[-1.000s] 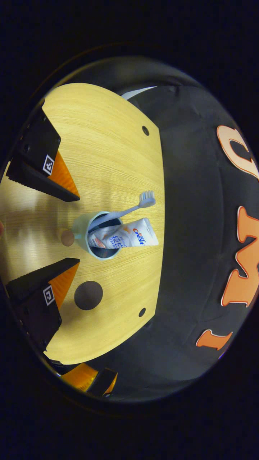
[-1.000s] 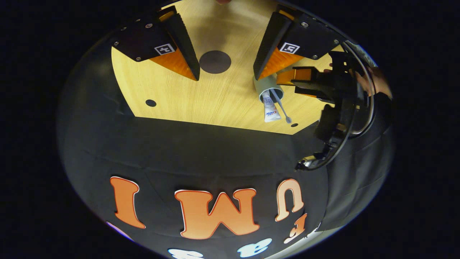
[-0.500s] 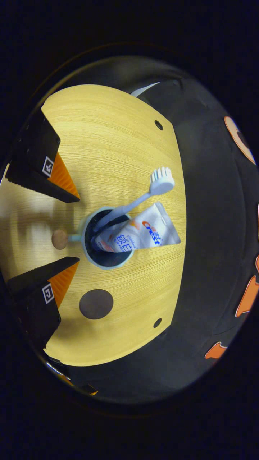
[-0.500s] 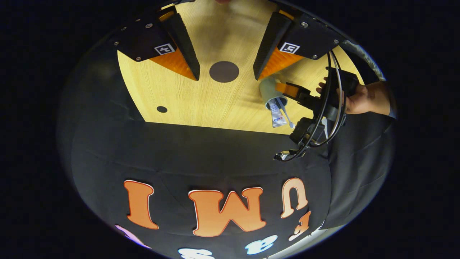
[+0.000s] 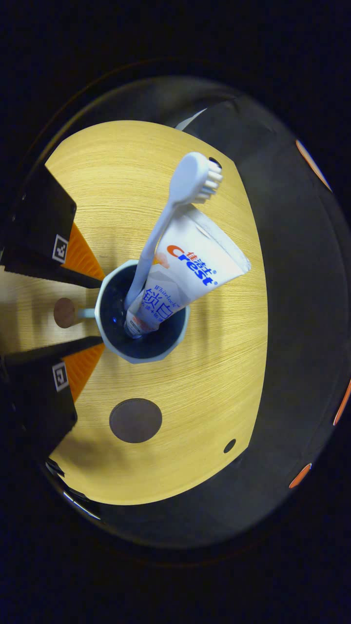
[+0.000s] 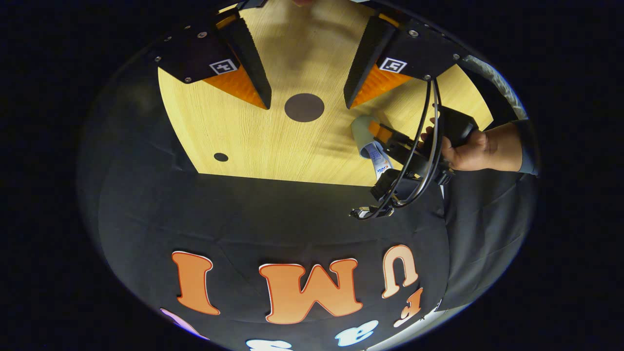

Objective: Put the toothbrush and toothpaste on the desktop into the cup, then pick up the cup and place it on the coaster on the desktop.

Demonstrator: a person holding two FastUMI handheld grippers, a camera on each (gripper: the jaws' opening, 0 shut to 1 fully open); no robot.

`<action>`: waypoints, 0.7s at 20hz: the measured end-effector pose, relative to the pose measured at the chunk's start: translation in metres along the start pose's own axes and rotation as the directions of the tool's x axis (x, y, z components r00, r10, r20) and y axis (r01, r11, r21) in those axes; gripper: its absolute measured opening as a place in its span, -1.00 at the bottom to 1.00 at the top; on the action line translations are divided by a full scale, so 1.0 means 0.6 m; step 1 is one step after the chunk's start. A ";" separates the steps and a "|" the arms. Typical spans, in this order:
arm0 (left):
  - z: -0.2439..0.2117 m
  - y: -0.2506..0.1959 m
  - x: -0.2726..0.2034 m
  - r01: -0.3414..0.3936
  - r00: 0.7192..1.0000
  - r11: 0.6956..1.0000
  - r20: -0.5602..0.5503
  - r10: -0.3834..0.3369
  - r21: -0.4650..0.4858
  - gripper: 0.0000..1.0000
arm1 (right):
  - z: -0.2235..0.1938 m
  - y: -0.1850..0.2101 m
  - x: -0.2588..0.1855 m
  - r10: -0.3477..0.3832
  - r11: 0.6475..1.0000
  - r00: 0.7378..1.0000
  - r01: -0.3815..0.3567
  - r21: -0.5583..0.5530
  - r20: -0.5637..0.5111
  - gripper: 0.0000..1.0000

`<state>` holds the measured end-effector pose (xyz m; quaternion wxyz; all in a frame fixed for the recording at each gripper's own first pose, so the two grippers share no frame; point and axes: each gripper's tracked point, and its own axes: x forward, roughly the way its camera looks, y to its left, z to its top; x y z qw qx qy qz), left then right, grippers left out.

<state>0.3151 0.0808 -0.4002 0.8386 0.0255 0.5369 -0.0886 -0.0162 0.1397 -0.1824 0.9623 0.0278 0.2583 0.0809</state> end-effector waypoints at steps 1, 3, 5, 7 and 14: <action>-0.007 0.000 0.001 -0.003 1.000 1.000 -0.010 0.003 -0.012 0.07 | -0.002 0.000 -0.002 0.004 1.000 1.000 -0.004 0.001 -0.003 0.80; -0.009 -0.002 0.002 0.005 0.999 0.999 -0.034 -0.007 -0.032 -0.45 | -0.008 -0.005 -0.008 0.004 1.000 1.000 -0.004 0.001 -0.015 0.80; -0.006 0.003 0.006 0.005 0.999 0.999 -0.046 -0.007 -0.040 -0.48 | -0.008 -0.012 -0.016 0.001 1.000 1.000 -0.001 0.019 -0.017 0.80; -0.006 0.001 0.003 0.004 0.999 0.999 -0.045 -0.006 -0.041 -0.48 | -0.012 -0.023 -0.022 -0.006 0.999 1.000 0.007 0.033 -0.021 0.80; 0.001 0.000 -0.001 0.008 1.000 0.998 -0.006 -0.008 -0.066 -0.58 | -0.012 -0.050 -0.043 -0.026 0.999 1.000 0.026 0.025 -0.011 0.80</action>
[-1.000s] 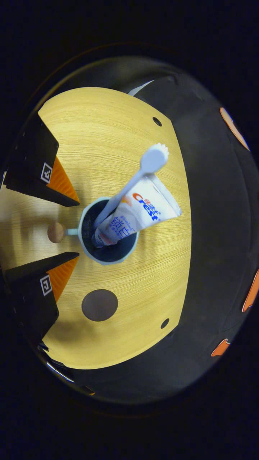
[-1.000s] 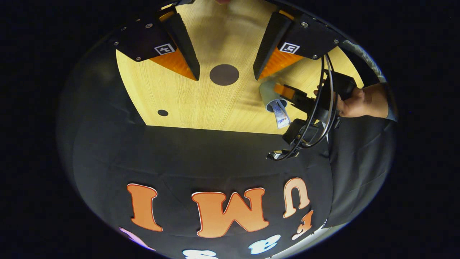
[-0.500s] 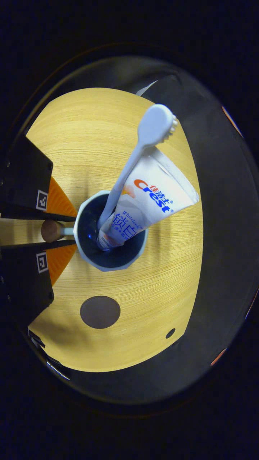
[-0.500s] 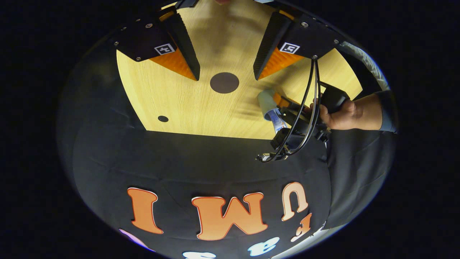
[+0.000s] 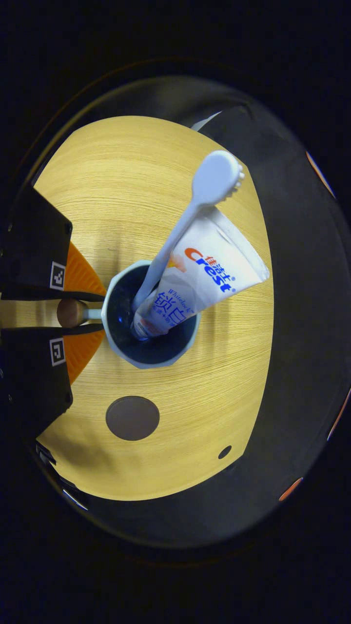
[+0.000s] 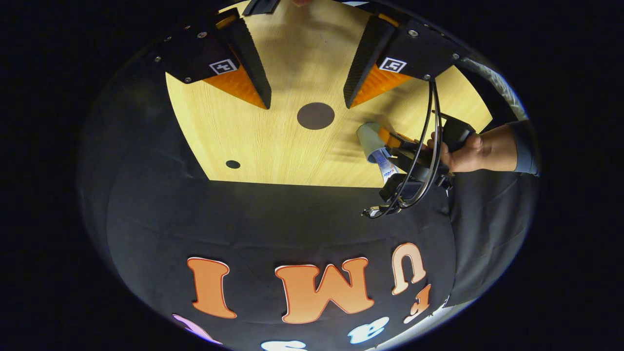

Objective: Put the toothbrush and toothpaste on the desktop into the cup, then pick up the cup and place it on the coaster on the desktop.

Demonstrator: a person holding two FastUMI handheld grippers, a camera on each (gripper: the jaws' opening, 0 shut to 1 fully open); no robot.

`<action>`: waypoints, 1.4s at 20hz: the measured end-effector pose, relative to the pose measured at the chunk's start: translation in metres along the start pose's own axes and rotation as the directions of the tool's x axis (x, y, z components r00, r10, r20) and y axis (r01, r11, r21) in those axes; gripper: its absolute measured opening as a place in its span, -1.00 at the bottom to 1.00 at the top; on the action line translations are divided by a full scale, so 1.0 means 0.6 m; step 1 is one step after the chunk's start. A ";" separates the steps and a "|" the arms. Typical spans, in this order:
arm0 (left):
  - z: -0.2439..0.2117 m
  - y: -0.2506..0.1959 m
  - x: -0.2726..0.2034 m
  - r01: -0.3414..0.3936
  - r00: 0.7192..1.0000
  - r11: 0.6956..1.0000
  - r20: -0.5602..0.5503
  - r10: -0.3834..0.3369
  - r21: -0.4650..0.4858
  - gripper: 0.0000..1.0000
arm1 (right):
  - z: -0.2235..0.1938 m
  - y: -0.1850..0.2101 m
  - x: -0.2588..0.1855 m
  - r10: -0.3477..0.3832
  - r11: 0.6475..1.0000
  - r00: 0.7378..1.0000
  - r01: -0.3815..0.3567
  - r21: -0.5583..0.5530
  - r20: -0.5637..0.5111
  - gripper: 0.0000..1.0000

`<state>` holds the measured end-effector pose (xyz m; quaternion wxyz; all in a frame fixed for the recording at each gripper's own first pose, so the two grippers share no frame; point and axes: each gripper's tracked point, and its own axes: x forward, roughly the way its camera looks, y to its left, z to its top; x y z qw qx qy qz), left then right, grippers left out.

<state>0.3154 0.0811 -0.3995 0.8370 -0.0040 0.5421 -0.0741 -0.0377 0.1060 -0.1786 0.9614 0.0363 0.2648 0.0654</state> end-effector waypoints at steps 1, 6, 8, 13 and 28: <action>0.001 0.000 0.004 0.000 1.000 1.000 0.010 0.000 0.005 -0.58 | 0.000 -0.001 -0.001 0.001 1.000 1.000 -0.001 -0.001 -0.001 0.80; 0.012 0.001 0.003 0.021 0.998 0.998 0.060 -0.024 0.052 -0.58 | -0.006 -0.012 -0.012 0.005 1.000 1.000 -0.005 -0.006 -0.003 0.80; 0.012 0.001 0.007 0.042 0.996 0.996 0.070 -0.047 0.075 -0.58 | -0.007 -0.018 -0.014 0.007 1.000 1.000 -0.007 -0.002 -0.001 0.80; 0.008 -0.001 0.026 0.093 0.991 0.986 0.080 -0.104 0.136 -0.58 | -0.009 -0.038 -0.026 -0.005 1.000 1.000 0.005 -0.002 0.009 0.80; -0.041 -0.040 0.112 0.135 0.989 0.961 0.019 -0.143 0.241 -0.58 | -0.028 -0.101 -0.050 -0.060 0.998 0.998 0.060 0.034 0.005 0.80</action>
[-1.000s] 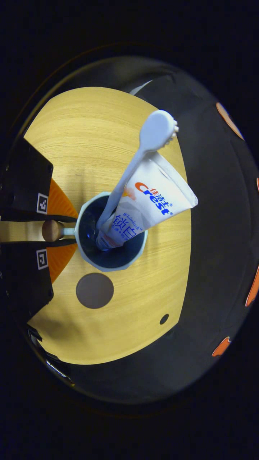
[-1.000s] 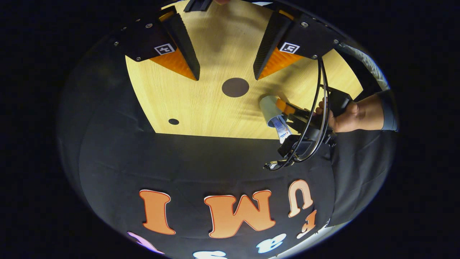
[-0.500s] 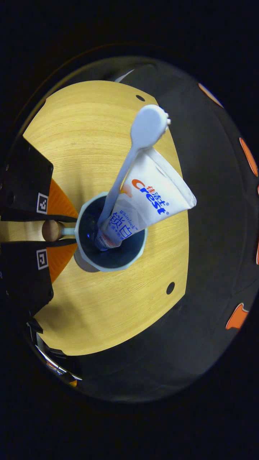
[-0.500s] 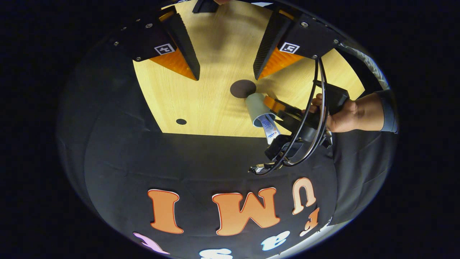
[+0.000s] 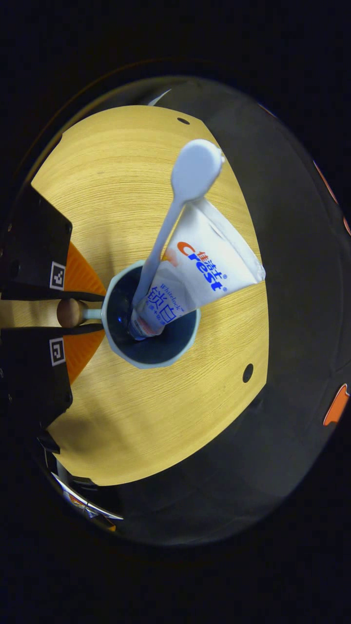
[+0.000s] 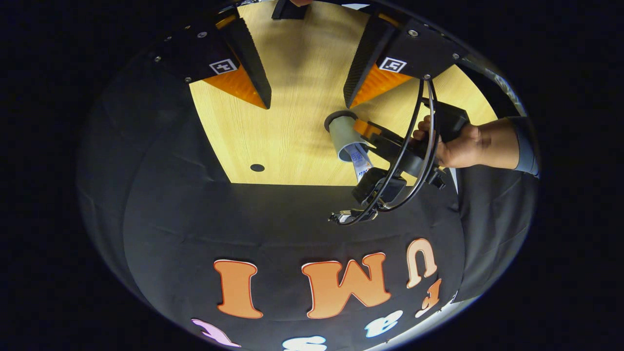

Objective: Put the toothbrush and toothpaste on the desktop into the cup, then pick up the cup and place it on the coaster on the desktop.

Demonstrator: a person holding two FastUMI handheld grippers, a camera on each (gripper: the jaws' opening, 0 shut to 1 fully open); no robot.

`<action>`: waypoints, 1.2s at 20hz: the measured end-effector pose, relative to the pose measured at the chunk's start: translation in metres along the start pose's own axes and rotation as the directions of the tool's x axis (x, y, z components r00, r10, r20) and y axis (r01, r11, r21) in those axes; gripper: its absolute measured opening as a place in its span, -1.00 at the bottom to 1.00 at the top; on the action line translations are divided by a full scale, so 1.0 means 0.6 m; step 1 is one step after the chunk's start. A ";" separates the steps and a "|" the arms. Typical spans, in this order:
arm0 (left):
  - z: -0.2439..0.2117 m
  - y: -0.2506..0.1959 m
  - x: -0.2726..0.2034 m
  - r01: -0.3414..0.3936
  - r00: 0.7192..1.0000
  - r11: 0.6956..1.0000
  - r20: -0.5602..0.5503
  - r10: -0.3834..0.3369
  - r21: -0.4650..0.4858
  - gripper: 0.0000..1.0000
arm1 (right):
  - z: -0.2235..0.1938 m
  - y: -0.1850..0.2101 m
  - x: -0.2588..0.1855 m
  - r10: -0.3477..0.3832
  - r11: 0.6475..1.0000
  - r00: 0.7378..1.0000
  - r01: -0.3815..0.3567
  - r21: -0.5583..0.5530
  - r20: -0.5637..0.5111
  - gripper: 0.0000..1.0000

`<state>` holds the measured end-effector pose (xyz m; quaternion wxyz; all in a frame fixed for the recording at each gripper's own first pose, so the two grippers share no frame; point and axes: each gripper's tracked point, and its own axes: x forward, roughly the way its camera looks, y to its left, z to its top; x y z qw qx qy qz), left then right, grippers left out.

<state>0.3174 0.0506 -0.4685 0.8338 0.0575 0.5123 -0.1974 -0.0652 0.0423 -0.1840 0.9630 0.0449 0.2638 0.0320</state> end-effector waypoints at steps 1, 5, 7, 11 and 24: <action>0.004 0.000 0.001 -0.003 1.000 1.000 -0.006 0.003 0.000 -0.58 | -0.001 -0.002 0.002 -0.002 1.000 1.000 0.002 0.003 -0.001 0.80; 0.042 -0.002 -0.015 -0.004 1.000 1.000 0.002 0.004 0.023 -0.58 | -0.004 -0.003 0.004 -0.001 1.000 1.000 0.002 0.012 -0.007 0.80; 0.054 -0.012 -0.019 -0.003 1.000 0.999 0.000 0.003 0.049 -0.57 | -0.002 0.000 0.006 0.002 1.000 1.000 -0.002 0.011 -0.006 0.80; 0.061 -0.033 -0.014 0.025 0.999 0.998 0.020 -0.027 0.064 -0.38 | 0.006 0.006 0.012 0.012 1.000 1.000 -0.012 0.004 0.001 0.80; 0.154 0.017 -0.176 -0.073 0.913 0.993 0.407 0.028 0.096 0.96 | 0.103 0.005 0.031 -0.002 0.998 0.990 0.011 -0.064 0.138 0.80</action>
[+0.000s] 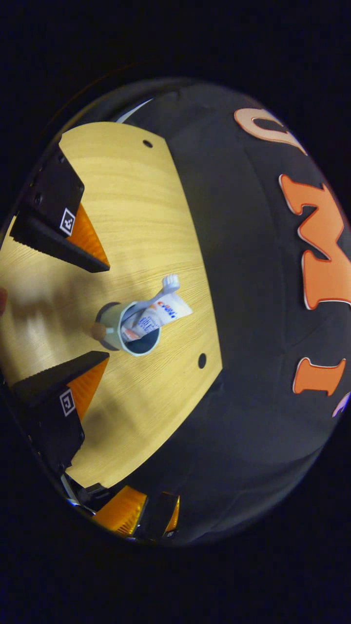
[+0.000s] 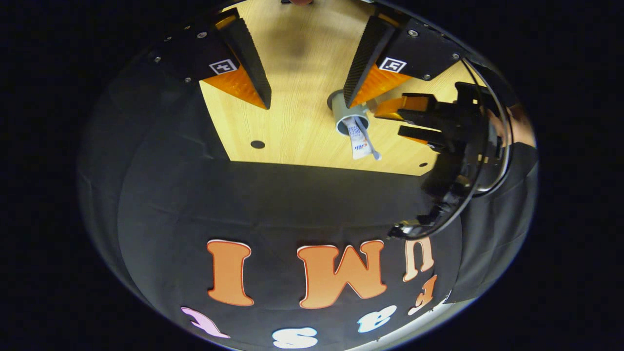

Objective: Put the toothbrush and toothpaste on the desktop into the cup, then pick up the cup and place it on the coaster on the desktop.

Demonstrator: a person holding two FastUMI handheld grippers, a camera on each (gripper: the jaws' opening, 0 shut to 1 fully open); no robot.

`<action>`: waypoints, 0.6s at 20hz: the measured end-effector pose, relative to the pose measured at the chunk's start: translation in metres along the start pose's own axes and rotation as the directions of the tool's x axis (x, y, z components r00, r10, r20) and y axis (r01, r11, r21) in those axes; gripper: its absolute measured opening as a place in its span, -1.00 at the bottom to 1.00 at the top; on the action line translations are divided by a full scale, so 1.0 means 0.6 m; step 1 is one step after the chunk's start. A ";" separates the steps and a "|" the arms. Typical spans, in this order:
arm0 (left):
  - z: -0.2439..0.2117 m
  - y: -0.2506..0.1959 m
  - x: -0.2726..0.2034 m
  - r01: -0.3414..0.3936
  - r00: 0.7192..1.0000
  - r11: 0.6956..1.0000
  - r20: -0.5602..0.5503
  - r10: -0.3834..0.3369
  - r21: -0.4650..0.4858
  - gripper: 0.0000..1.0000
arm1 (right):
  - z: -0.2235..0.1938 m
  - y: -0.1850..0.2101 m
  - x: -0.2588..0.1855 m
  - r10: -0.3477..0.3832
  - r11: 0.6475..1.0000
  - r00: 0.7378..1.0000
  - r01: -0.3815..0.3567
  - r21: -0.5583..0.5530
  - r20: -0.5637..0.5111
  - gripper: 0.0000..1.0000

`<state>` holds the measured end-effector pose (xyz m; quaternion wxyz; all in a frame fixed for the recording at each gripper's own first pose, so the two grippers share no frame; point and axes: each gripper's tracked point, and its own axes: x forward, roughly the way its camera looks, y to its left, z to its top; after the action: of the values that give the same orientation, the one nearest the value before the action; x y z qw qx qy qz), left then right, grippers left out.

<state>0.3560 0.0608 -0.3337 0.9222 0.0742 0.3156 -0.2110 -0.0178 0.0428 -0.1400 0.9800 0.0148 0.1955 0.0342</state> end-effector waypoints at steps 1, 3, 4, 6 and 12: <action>0.016 0.016 -0.014 -0.023 0.999 1.000 0.044 0.023 -0.001 0.95 | 0.015 0.002 0.003 0.001 1.000 1.000 -0.001 -0.007 0.024 0.80; 0.042 0.044 -0.041 -0.072 0.989 0.997 0.131 0.073 -0.012 0.94 | 0.046 0.008 0.005 0.002 1.000 0.997 -0.001 -0.019 0.077 0.80; 0.053 0.058 -0.057 -0.096 0.980 0.995 0.172 0.098 -0.021 0.95 | 0.058 0.011 0.006 0.004 1.000 0.995 -0.001 -0.024 0.102 0.80; 0.068 0.079 -0.094 -0.145 0.956 0.989 0.253 0.151 -0.044 0.94 | 0.088 0.020 0.003 0.012 0.999 0.989 -0.007 -0.035 0.151 0.80; 0.113 0.169 -0.223 -0.280 0.829 0.943 0.451 0.332 -0.180 0.94 | 0.167 0.068 -0.022 0.075 0.997 0.961 -0.063 -0.054 0.265 0.80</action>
<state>0.3424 0.1797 -0.1978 0.9955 0.0207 0.0746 -0.0553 0.0060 0.0808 -0.0405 0.9957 0.0040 0.0603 0.0703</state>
